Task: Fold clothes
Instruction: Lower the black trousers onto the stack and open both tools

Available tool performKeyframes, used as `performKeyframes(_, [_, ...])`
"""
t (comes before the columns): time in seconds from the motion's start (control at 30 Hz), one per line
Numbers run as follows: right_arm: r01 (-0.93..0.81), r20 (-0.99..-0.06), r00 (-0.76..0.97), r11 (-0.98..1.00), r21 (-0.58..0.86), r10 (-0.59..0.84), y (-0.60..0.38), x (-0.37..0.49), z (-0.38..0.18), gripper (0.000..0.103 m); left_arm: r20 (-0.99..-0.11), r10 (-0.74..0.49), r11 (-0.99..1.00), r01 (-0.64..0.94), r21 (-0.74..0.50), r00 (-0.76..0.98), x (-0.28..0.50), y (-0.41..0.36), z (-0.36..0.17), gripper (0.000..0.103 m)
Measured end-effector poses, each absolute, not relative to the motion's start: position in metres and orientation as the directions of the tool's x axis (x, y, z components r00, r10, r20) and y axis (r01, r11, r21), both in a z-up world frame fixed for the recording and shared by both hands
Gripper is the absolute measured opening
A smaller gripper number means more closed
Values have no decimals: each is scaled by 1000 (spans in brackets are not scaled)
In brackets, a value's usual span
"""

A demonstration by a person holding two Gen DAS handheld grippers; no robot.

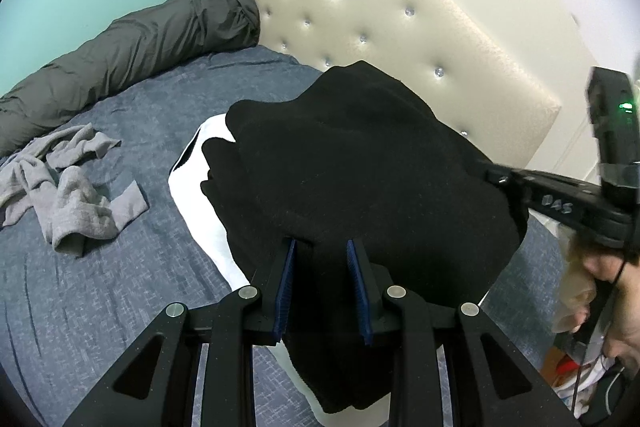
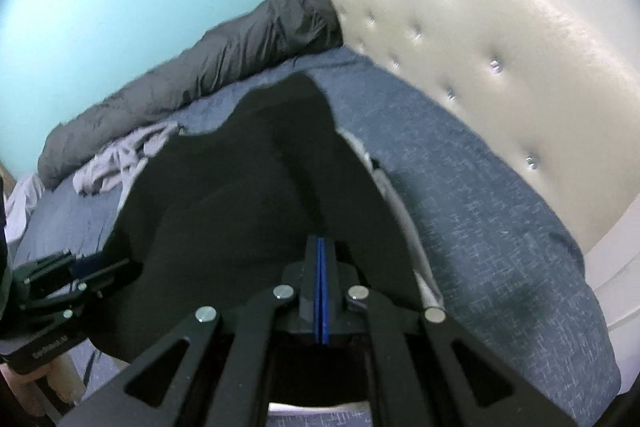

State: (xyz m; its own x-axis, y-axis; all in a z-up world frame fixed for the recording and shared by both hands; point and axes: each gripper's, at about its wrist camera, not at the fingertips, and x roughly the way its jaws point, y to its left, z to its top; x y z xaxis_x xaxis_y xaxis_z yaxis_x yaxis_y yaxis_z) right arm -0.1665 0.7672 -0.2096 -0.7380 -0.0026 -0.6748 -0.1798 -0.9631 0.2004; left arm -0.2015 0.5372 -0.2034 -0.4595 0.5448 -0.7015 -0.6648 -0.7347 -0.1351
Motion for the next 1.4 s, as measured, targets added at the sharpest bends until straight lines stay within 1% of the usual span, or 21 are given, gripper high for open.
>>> performKeyframes(0.1, [-178,-632,-775,-959,222,-3,766,-149,-201,0,-701,546,-737,-661,-141,-459,-203,536,-204,28])
performKeyframes(0.2, [-157,-618,-786,-965,212,-8,759,-138,-201,0,-700,544,-739,-660,-138,-462,-202,537,-204,28])
performKeyframes(0.33, [-178,-652,-758,-965,193,10,762,-141,-220,0,-702,544,-739,-658,-141,-459,-202,539,-205,28])
performKeyframes(0.47, [-205,-660,-750,-961,185,33,767,-143,-222,0,-704,537,-742,-657,-132,-465,-200,539,-201,28])
performKeyframes(0.6, [-219,-645,-762,-961,170,60,763,-136,-209,0,-697,542,-749,-646,-147,-470,-198,533,-193,27])
performKeyframes(0.73, [-227,-632,-772,-956,184,62,758,-129,-198,0,-691,546,-752,-641,-155,-474,-195,528,-185,27])
performKeyframes(1.13, [-246,-598,-797,-951,187,89,742,-100,-161,0,-654,574,-745,-646,-167,-493,-166,503,-139,28])
performKeyframes(1.17, [-246,-595,-799,-950,190,88,739,-97,-158,0,-652,576,-744,-647,-168,-493,-162,501,-136,29])
performKeyframes(1.27, [-246,-592,-801,-948,201,82,732,-88,-153,0,-646,577,-745,-646,-166,-499,-152,492,-125,39])
performKeyframes(1.37, [-246,-592,-802,-948,202,82,724,-79,-147,0,-643,578,-746,-645,-166,-503,-143,482,-117,40])
performKeyframes(1.4, [-244,-591,-803,-949,201,81,721,-76,-144,0,-640,578,-746,-645,-165,-505,-140,479,-115,43])
